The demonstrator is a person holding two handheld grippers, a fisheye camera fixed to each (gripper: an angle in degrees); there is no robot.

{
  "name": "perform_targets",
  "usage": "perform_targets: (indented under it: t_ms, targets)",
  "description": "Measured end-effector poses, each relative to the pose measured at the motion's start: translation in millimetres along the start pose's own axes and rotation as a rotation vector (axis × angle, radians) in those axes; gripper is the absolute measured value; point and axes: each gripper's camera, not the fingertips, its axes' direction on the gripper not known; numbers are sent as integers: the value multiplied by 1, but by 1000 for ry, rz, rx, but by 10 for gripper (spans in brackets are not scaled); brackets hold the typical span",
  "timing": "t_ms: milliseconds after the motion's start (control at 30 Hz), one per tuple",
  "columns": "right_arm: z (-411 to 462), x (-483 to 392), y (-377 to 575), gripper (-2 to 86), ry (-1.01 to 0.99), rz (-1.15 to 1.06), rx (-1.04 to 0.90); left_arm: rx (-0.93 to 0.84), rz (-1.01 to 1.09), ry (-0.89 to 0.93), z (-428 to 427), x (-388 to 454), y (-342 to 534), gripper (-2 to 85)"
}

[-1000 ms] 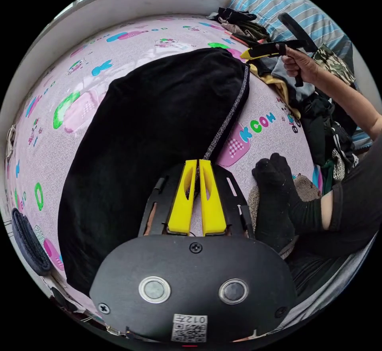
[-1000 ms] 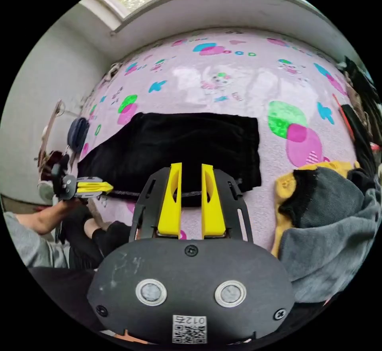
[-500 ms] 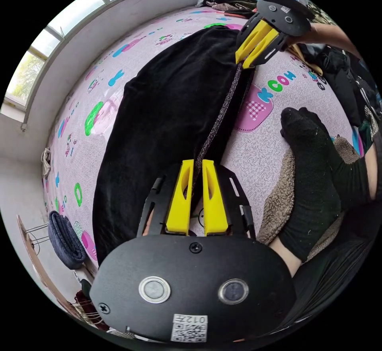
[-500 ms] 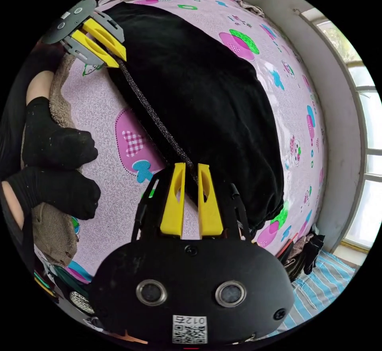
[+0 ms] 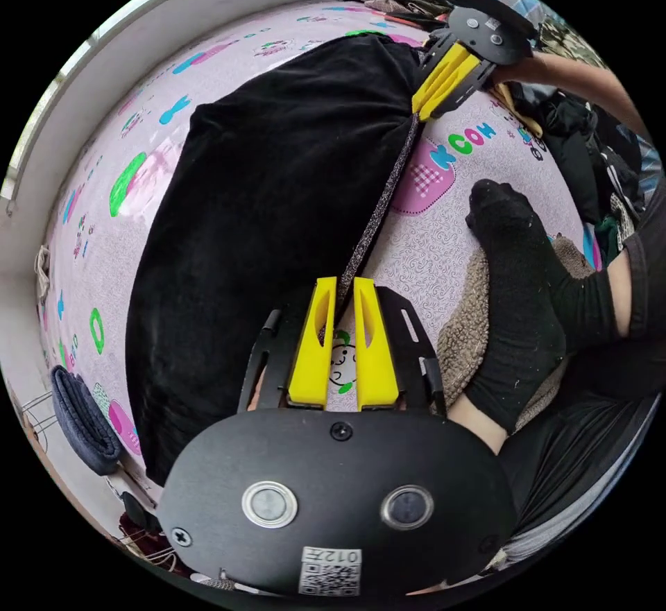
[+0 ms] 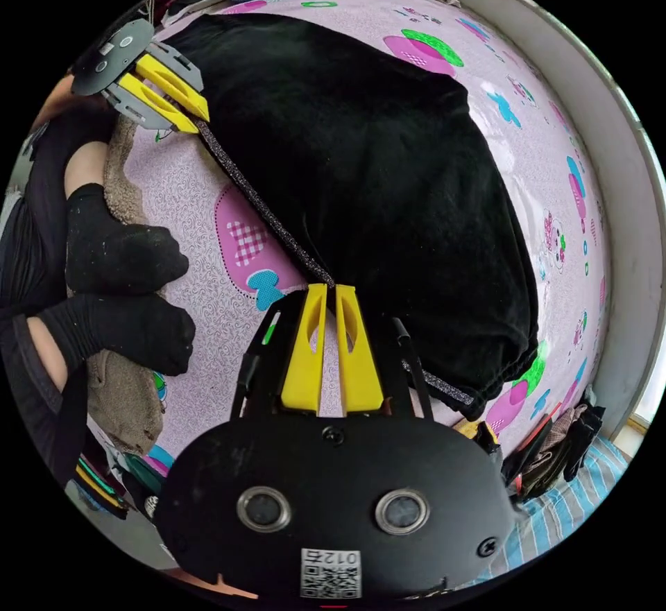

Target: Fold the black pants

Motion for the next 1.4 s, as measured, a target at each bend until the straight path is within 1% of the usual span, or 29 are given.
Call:
perform_targets:
  t_ms: [100, 200, 267, 333, 367, 400, 433, 533, 600, 633, 667, 733, 900, 967, 1000, 1067, 1133, 1200, 1233, 1267, 1333, 1400]
  targets:
    - [8, 11, 29, 48, -102, 97, 47, 9, -69, 45, -7, -20, 13, 19]
    - [14, 36, 70, 47, -158, 254, 168, 20, -165, -10, -18, -42, 34, 12]
    - [32, 53, 93, 33, -182, 349, 207, -42, -229, -11, -9, -62, 47, 8]
    - [81, 65, 113, 16, -200, 419, 145, -119, -279, 11, 7, -77, 55, 5]
    - [97, 66, 117, 12, -198, 424, 108, -182, -297, 67, 20, -85, 57, 4]
    - [129, 65, 124, 4, -190, 426, 30, -165, -306, 76, 20, -89, 58, 3]
    - [154, 62, 134, -3, -202, 423, 2, -184, -299, 100, 24, -96, 59, 2]
    - [188, 61, 158, -7, -238, 455, 7, -237, -264, 149, 32, -109, 60, 1]
    - [205, 56, 170, -7, -244, 445, -9, -287, -206, 145, 34, -114, 65, 1]
    - [213, 50, 176, -7, -229, 430, -12, -312, -194, 102, 30, -121, 75, 0]
    - [217, 46, 179, -7, -215, 420, -11, -306, -229, 39, 23, -133, 91, 0]
    - [229, 26, 186, -7, -188, 373, 5, -294, -307, -1, 13, -156, 124, 1]
    - [253, -21, 172, -7, -284, 257, 57, -270, -539, 45, 24, -210, 232, 3]
    - [259, -45, 161, -7, -287, 197, 54, -344, -611, 78, 47, -221, 280, 2]
    - [263, -63, 154, -7, -282, 156, 51, -353, -627, 85, 52, -222, 292, 2]
    - [269, -90, 146, -7, -272, 98, 43, -196, -739, 192, 56, -230, 336, 2]
    - [277, -125, 141, -7, -258, 32, 42, -123, -824, 246, 57, -236, 367, 3]
    - [280, -150, 142, -8, -252, -6, 50, -45, -949, 173, 50, -237, 403, 7]
    - [282, -165, 143, -8, -251, -28, 58, 16, -1076, 147, 45, -238, 433, 11]
    - [282, -173, 143, -8, -250, -42, 62, 97, -1208, 165, 42, -237, 467, 17]
    - [284, -204, 142, -8, -211, -107, 72, 230, -1366, 196, 43, -230, 516, 35]
    - [288, -231, 136, -8, -163, -169, 82, 288, -1469, 183, 49, -220, 553, 53]
